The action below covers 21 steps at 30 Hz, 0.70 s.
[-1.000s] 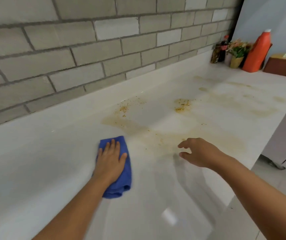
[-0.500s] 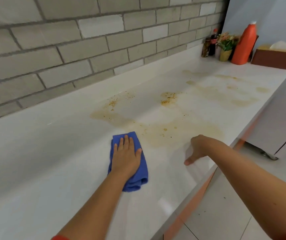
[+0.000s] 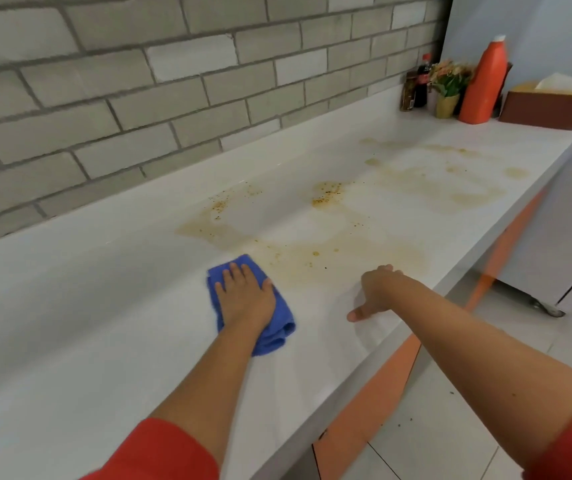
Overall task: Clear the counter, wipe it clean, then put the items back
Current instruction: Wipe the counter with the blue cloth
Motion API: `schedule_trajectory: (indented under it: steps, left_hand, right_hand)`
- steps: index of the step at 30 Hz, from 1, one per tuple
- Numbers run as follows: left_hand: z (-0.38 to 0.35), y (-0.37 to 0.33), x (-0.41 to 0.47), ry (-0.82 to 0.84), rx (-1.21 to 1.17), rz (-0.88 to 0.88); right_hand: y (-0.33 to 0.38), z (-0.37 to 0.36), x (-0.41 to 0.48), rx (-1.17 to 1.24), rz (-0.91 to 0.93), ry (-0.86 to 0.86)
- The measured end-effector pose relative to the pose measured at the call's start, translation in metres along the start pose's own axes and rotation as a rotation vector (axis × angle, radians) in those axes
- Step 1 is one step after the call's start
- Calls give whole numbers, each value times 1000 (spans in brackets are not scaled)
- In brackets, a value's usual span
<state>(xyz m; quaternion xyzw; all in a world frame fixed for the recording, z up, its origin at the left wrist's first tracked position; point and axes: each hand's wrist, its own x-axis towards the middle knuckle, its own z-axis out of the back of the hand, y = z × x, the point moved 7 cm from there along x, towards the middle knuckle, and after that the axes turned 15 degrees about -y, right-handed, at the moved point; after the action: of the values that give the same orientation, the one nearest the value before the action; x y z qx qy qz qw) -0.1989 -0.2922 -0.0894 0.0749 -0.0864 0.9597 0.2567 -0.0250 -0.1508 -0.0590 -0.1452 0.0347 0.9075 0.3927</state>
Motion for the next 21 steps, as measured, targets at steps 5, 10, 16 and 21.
schedule_trajectory:
  steps: [5,10,16,21]
  left_hand:
    - [13,-27,-83,21,-137,-340]
    - [11,22,-44,9,-60,-227]
    - [1,-33,-18,32,-37,-27]
    - [8,-97,-92,24,-136,-343]
  right_hand:
    - [0,1,-5,38,1,-109]
    - [4,0,-9,45,76,-179]
    - [-1,1,-18,103,104,-347]
    - [-15,-3,-26,224,53,-501]
